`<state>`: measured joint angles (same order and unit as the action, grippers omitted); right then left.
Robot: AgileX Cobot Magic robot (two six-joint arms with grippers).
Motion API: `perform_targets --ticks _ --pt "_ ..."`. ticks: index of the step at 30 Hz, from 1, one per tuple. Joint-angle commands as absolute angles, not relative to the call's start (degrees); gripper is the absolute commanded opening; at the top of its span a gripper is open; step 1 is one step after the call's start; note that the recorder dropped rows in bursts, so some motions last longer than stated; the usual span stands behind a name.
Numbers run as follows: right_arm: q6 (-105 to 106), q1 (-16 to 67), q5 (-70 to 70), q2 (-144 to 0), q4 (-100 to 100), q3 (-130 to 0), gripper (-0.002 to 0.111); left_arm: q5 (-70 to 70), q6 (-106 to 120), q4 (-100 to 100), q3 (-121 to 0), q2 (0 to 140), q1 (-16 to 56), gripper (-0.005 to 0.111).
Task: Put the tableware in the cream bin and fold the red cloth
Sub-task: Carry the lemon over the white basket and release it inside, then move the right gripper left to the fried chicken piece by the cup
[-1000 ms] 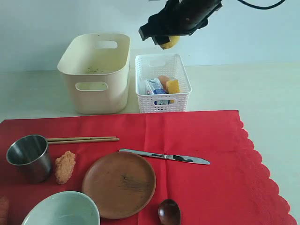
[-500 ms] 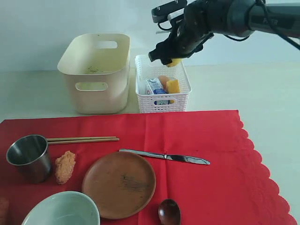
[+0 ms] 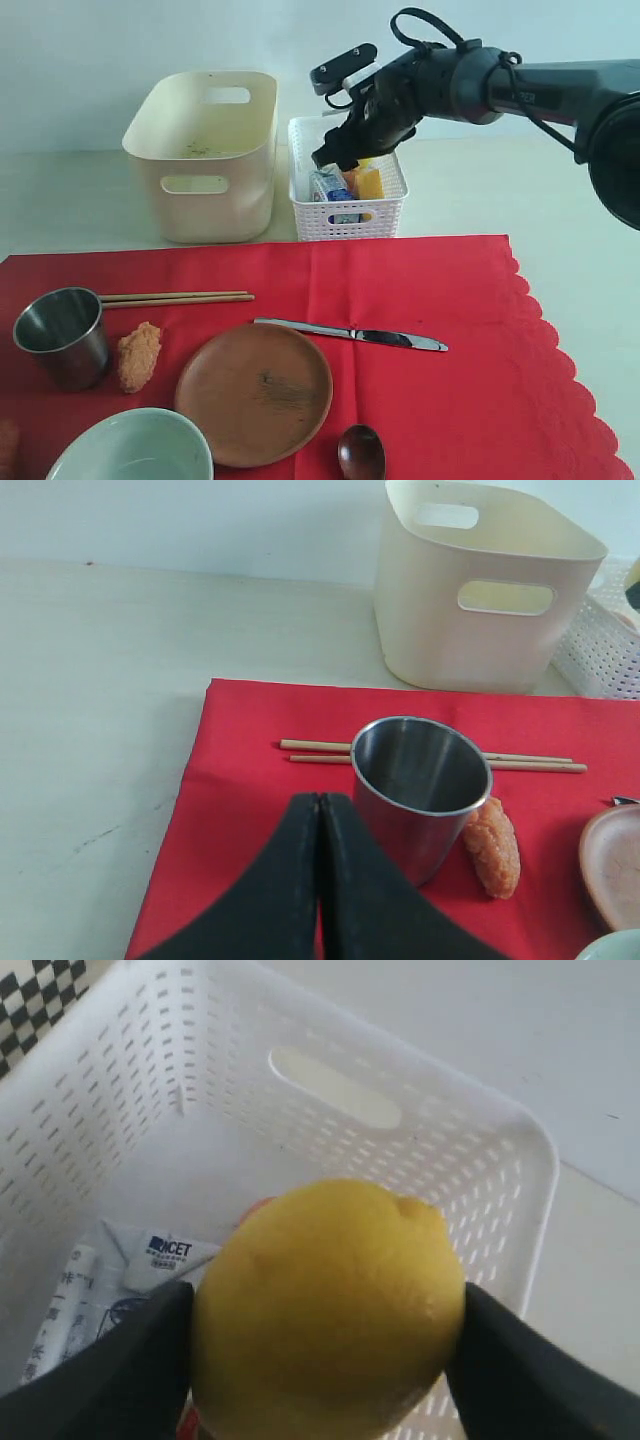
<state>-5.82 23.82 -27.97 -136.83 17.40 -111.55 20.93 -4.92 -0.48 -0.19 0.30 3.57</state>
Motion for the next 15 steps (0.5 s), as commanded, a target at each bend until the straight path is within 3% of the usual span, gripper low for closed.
perform_targets --ticks 1,6,15 --pt "-5.50 23.54 -26.59 -136.52 18.32 -112.36 0.045 20.43 -4.81 -0.57 0.00 0.00 3.37 0.000" --pt "-5.50 23.54 -27.24 -135.67 18.32 -112.36 0.071 20.43 -4.81 -0.57 0.00 0.00 3.37 0.000" --pt "-5.50 23.54 -32.16 -130.33 19.06 -112.36 0.075 20.43 -4.81 -0.57 0.00 0.00 3.37 0.000"
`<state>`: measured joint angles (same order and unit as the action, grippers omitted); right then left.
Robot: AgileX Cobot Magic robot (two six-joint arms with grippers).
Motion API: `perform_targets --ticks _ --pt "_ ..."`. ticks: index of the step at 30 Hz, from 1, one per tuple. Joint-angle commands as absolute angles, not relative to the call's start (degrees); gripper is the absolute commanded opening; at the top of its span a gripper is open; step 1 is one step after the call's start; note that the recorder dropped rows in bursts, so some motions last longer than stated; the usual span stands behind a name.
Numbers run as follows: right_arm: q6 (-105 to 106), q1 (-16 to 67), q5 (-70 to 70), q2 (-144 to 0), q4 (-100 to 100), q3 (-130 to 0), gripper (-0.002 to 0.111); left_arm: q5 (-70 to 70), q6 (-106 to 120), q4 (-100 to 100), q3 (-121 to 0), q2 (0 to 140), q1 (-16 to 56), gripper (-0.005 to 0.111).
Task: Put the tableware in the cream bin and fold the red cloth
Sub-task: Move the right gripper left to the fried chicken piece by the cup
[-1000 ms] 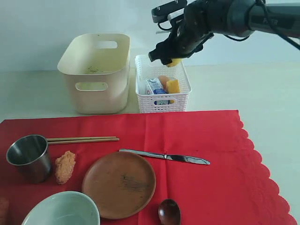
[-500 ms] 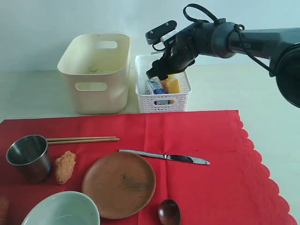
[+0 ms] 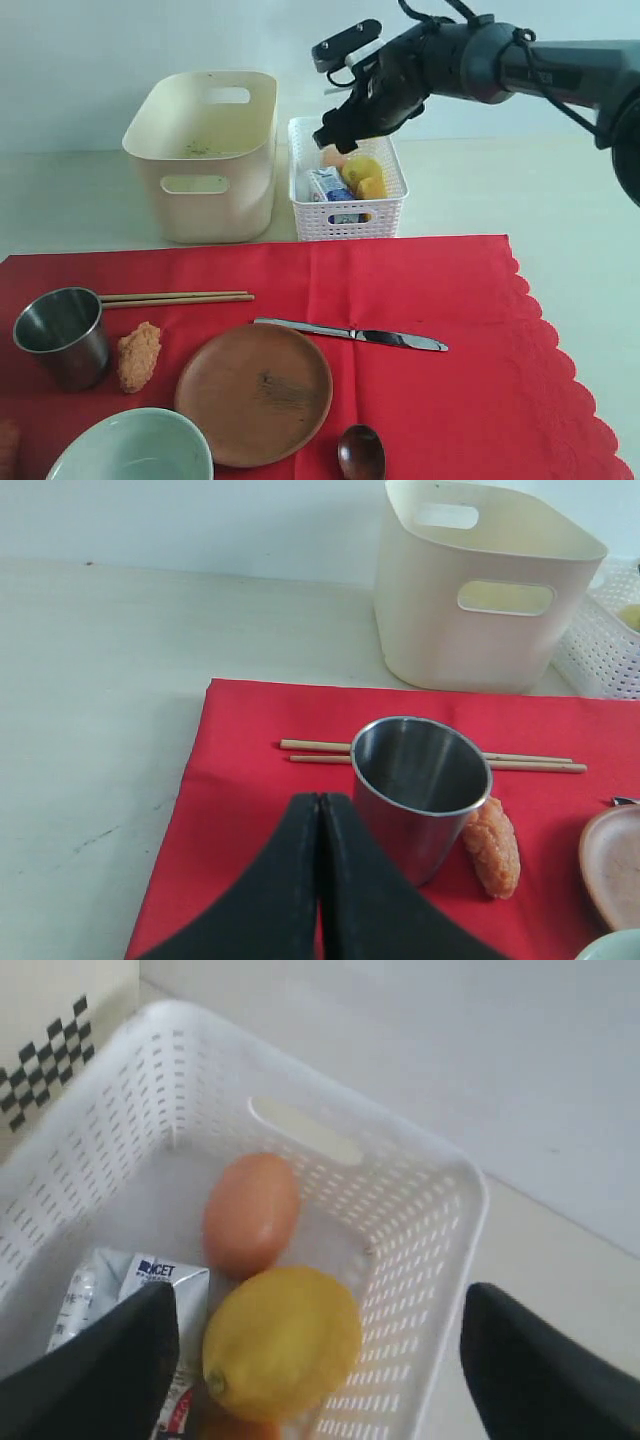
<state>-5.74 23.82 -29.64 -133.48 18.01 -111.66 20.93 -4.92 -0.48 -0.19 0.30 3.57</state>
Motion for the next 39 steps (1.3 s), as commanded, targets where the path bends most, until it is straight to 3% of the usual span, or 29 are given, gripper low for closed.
perform_targets --ticks 1,17,29,39 --pt "-5.50 23.54 -33.05 -129.71 19.06 -112.36 0.075 20.43 -4.81 -0.57 0.00 0.00 3.37 0.000" --pt "0.88 23.64 -51.75 -117.66 13.77 -112.36 0.075 20.43 -4.81 -0.57 0.00 0.00 3.37 0.000" --pt "12.52 24.69 -59.58 -111.80 -12.44 -112.36 0.073 20.43 -4.81 -0.57 0.00 0.00 3.37 0.000" --pt "15.16 34.30 -62.17 -111.22 -15.59 -112.36 0.071 20.43 -4.81 -0.57 0.00 0.00 3.37 0.000"
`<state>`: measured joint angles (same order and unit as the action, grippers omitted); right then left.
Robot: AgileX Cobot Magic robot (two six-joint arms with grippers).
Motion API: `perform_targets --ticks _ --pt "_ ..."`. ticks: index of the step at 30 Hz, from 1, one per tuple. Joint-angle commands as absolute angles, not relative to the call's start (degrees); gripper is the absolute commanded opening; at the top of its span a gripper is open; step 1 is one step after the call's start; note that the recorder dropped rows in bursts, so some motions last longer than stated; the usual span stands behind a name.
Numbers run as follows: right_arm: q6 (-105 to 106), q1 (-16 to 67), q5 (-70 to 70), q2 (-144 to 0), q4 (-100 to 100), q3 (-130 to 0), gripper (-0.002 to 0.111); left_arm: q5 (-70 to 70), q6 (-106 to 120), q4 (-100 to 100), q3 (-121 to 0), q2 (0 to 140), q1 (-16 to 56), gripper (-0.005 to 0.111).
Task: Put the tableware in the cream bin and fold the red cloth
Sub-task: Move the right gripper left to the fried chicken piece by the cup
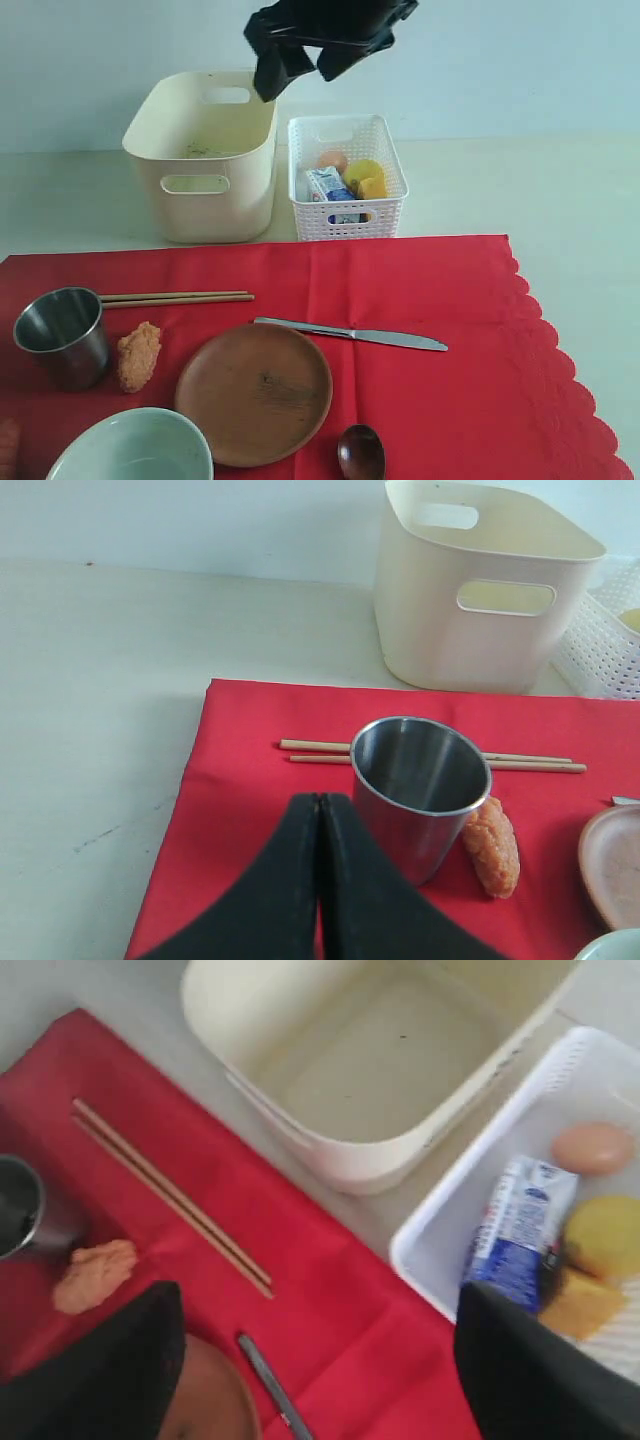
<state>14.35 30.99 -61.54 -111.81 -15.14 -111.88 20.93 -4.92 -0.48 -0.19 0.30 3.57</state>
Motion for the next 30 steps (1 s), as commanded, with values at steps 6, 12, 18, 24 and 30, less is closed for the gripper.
perform_targets --ticks 6,12,18,24,30 --pt "14.80 40.58 -62.49 -111.22 -12.57 -112.36 0.071 20.43 -4.81 -0.57 0.00 0.00 3.37 0.000" --pt "13.61 45.88 -62.52 -112.37 -12.56 -112.36 0.071 20.43 -4.81 -0.57 0.00 0.00 3.37 0.000" --pt "11.78 49.72 -62.10 -116.35 -11.64 -112.36 0.071 20.43 -4.81 -0.57 0.00 0.00 3.37 0.000" --pt "8.64 52.37 -61.36 -121.42 -8.74 -112.36 0.071 20.43 -4.81 -0.57 0.00 0.00 3.37 0.000" --pt "5.77 53.29 -59.70 -126.41 -8.26 -112.36 0.071 20.43 -4.81 -0.57 0.00 0.00 3.37 0.000"
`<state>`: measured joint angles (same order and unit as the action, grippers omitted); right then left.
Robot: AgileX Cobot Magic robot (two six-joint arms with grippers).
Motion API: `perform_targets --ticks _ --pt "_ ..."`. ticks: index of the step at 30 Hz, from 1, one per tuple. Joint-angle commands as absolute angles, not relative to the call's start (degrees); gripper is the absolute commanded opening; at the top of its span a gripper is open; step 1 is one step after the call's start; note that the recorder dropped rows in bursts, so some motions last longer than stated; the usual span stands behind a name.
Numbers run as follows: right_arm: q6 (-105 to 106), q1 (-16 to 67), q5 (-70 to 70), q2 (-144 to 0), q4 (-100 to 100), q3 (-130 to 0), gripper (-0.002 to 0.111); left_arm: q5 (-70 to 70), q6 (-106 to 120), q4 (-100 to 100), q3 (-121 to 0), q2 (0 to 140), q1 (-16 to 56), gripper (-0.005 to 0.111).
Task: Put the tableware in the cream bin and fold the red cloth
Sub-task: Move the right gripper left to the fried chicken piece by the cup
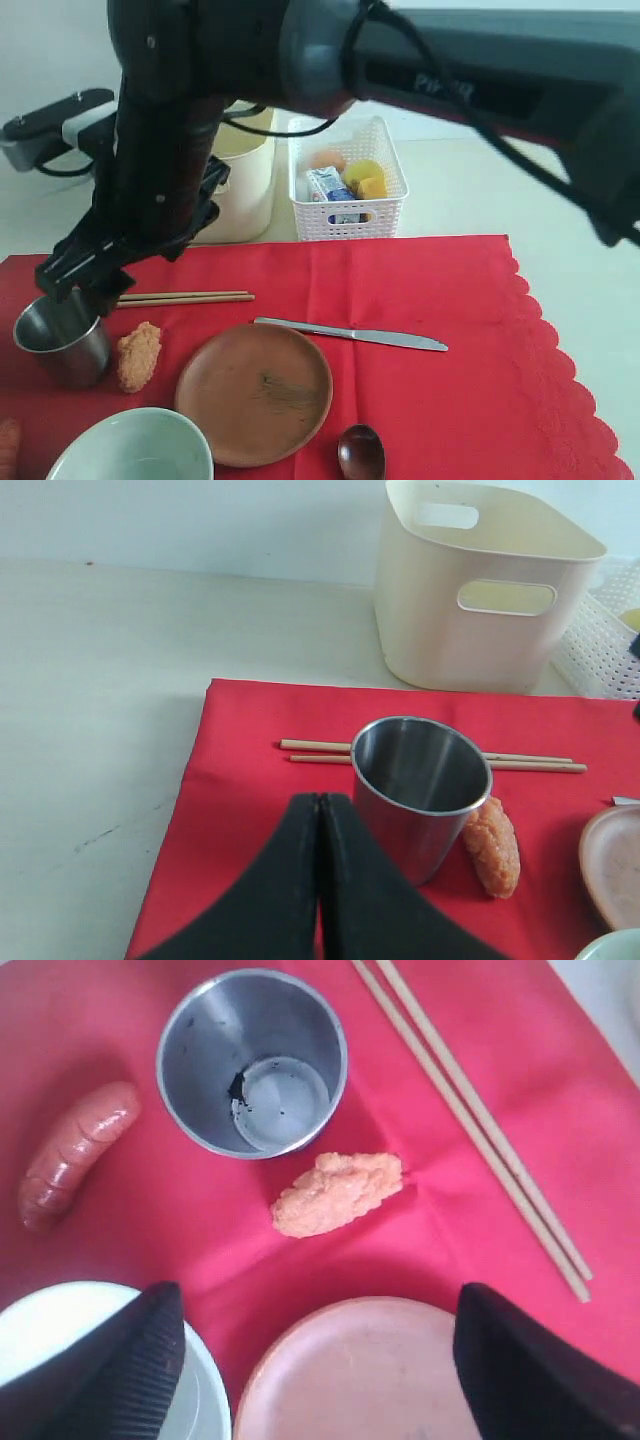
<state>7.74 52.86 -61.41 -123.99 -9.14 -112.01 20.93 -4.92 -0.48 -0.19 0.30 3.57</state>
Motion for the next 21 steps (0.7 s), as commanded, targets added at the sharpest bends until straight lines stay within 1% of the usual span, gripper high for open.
perform_targets --ticks 1,12,21 --pt "4.99 53.46 -59.32 -127.19 -8.26 -112.36 0.071 20.43 -4.81 -0.57 0.00 0.00 3.37 0.000" --pt "1.91 55.87 -55.28 -132.22 -8.09 -112.36 0.071 20.43 -4.81 -0.57 0.00 0.00 3.37 0.000" --pt "-1.08 56.27 -52.61 -135.43 -7.65 -112.36 0.071 20.43 -4.81 -0.57 0.00 0.00 3.37 0.000"
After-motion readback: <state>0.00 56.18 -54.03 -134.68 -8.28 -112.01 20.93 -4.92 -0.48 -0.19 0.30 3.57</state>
